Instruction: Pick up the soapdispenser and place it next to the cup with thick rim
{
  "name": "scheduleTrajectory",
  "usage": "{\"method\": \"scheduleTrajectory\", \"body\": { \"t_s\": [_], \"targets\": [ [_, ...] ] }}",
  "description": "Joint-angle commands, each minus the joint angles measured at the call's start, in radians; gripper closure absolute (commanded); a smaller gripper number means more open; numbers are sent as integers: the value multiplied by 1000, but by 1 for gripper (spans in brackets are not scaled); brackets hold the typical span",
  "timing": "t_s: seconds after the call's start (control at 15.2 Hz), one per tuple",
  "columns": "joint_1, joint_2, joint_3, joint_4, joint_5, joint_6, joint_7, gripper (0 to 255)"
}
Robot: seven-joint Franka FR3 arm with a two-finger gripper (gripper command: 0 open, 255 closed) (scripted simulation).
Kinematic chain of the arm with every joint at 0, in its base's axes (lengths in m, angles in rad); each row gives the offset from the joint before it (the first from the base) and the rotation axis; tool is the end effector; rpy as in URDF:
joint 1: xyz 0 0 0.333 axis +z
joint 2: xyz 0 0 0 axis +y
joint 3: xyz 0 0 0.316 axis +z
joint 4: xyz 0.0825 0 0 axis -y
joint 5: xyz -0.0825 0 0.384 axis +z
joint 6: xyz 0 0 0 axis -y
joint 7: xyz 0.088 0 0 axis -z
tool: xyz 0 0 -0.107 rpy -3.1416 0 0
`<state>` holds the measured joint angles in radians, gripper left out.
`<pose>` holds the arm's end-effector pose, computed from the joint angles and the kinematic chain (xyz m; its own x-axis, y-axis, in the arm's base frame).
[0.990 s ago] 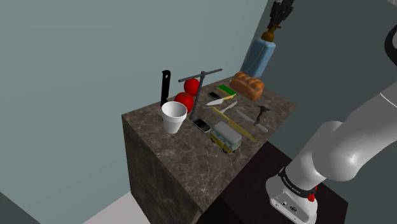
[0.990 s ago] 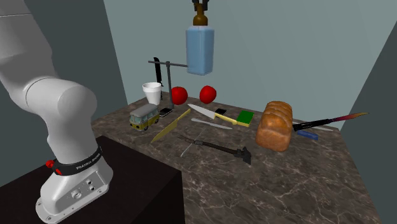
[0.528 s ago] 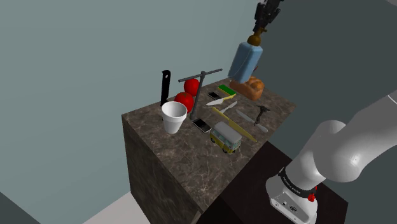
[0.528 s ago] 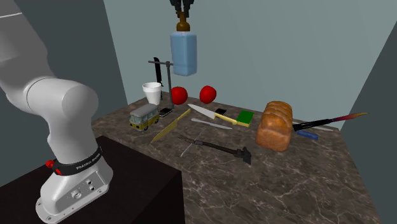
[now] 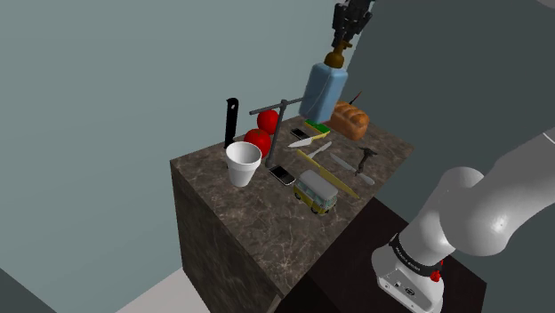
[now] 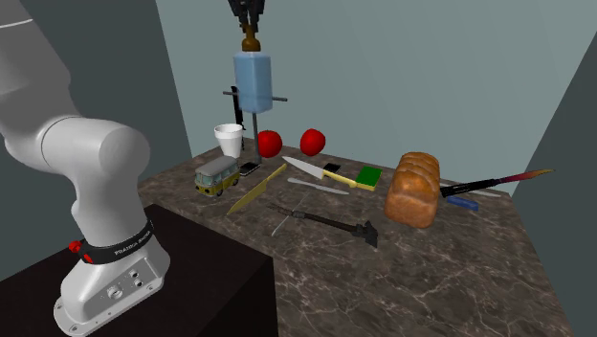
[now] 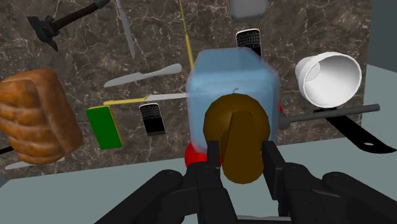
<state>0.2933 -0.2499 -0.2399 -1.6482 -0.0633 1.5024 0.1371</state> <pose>0.4680 -0.0007 0.7055 0.9916 -0.0867 0.0964 -0.0862 -0.9962 -0.0096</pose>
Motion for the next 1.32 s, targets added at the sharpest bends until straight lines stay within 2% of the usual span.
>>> {"method": "scheduleTrajectory", "body": {
  "t_s": [0.0,0.66,1.25],
  "targets": [
    [18,18,31,3,7,13,52,255],
    [107,132,163,66,25,55,272,255],
    [195,320,257,245,16,57,453,255]
  ]
}}
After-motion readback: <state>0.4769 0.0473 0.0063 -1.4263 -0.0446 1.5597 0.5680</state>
